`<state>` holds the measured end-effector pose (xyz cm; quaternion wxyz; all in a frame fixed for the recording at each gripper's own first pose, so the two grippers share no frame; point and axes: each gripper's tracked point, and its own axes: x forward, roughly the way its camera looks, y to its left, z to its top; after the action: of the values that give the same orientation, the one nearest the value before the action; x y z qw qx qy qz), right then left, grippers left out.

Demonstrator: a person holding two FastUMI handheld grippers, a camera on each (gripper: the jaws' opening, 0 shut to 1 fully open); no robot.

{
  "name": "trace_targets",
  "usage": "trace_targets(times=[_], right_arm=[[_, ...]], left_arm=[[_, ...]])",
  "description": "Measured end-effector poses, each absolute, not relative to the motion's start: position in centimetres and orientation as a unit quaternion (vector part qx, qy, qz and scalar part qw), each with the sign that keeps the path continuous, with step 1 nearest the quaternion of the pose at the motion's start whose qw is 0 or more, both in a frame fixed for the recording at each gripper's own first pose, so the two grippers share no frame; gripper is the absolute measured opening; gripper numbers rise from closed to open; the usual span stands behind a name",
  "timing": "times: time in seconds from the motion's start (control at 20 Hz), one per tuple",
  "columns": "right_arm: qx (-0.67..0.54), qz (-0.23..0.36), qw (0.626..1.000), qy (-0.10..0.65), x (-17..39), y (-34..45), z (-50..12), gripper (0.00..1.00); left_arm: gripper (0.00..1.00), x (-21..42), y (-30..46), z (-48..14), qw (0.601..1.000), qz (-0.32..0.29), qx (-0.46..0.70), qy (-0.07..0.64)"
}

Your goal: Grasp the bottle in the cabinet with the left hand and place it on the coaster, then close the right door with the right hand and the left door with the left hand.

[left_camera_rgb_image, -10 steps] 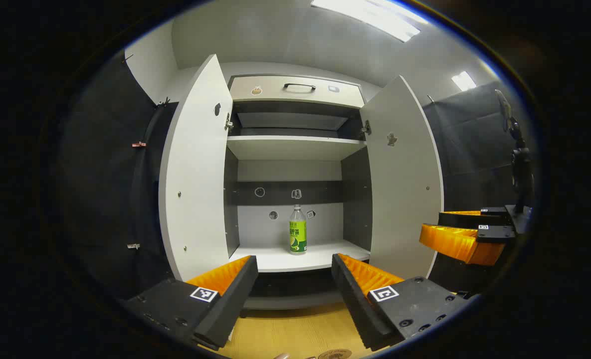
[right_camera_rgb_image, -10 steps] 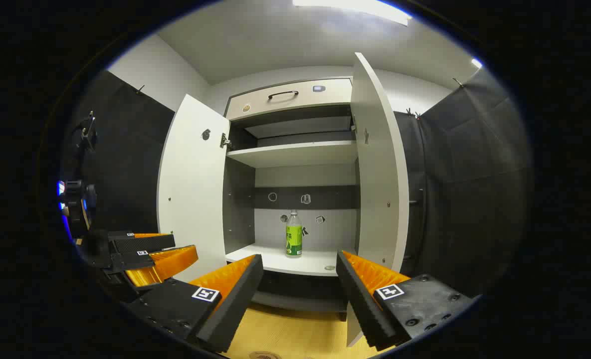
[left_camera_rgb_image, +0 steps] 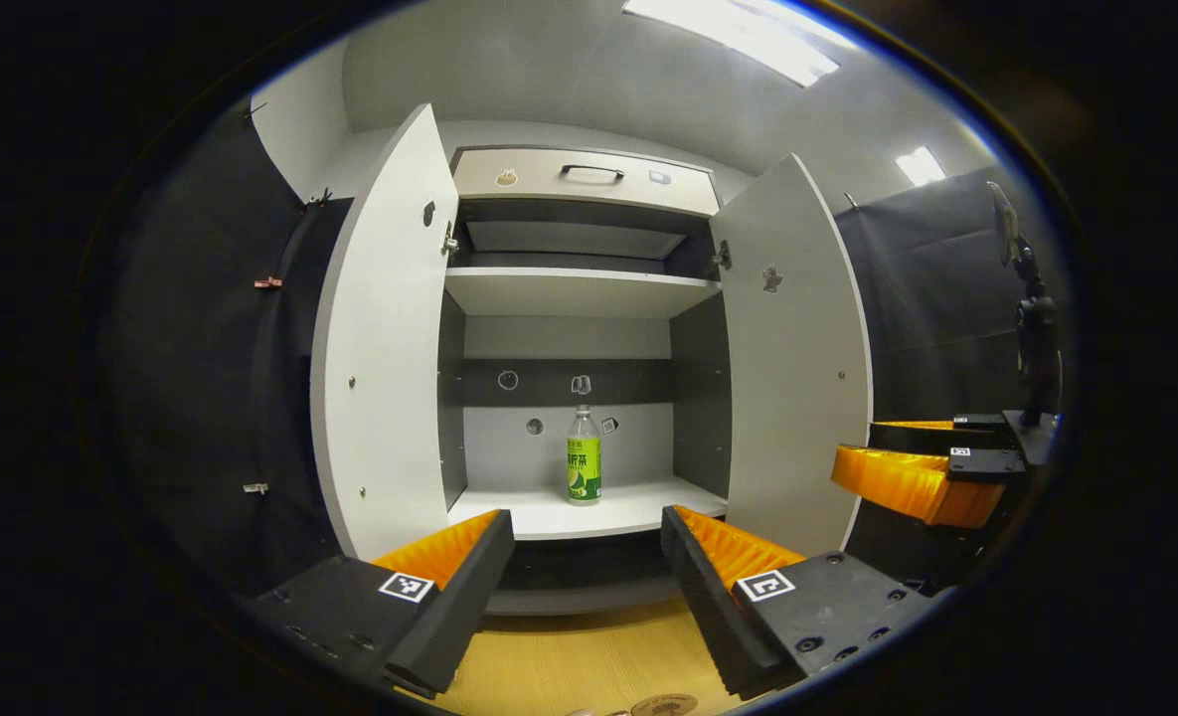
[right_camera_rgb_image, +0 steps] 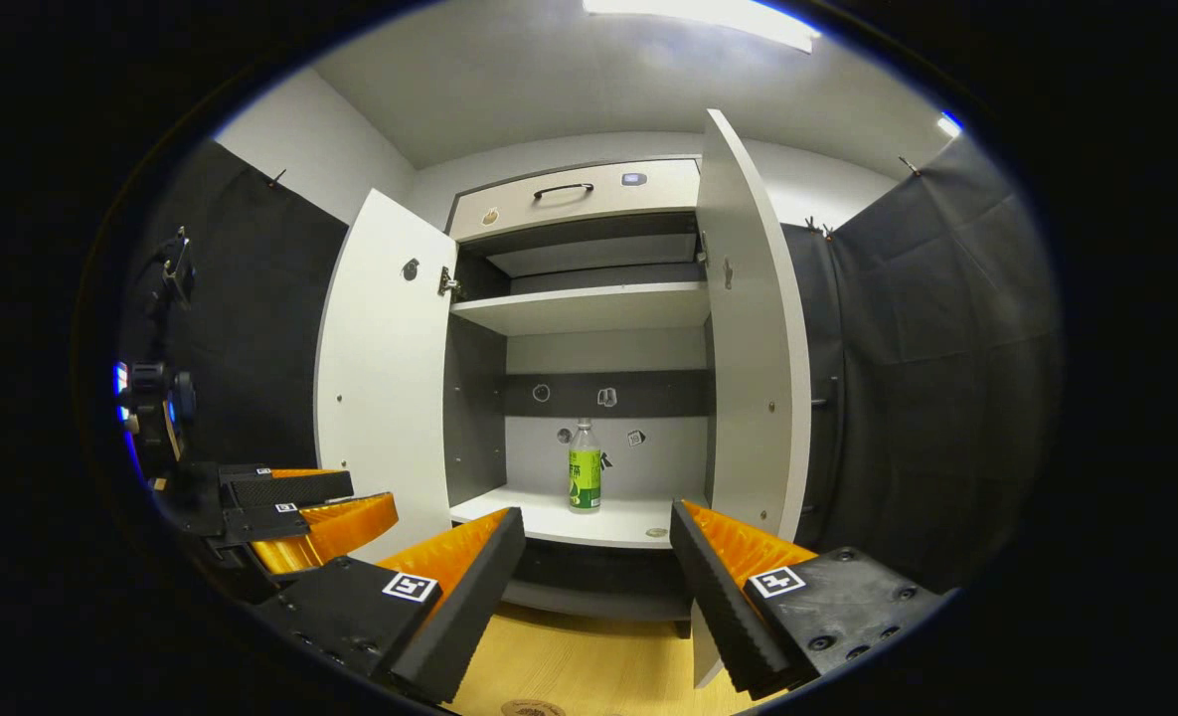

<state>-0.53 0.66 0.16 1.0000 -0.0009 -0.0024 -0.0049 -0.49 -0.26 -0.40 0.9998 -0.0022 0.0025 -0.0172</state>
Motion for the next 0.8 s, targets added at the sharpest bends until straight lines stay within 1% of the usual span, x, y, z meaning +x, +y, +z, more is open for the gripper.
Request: trace_targets(times=[0.4,0.8], right_arm=[[-0.001,-0.003,1.000,-0.004,-1.4,1.6,0.6,0.98],[-0.023,-0.026,0.999,0.004,-2.5,1.8,0.2,0.98]], left_arm=[[0.95,-0.9,-0.1,-0.2,1.000,-0.022,-0.003,-0.002],[0.95,-1.1,0.0,-0.4,0.999,-0.048,0.009,-0.001]])
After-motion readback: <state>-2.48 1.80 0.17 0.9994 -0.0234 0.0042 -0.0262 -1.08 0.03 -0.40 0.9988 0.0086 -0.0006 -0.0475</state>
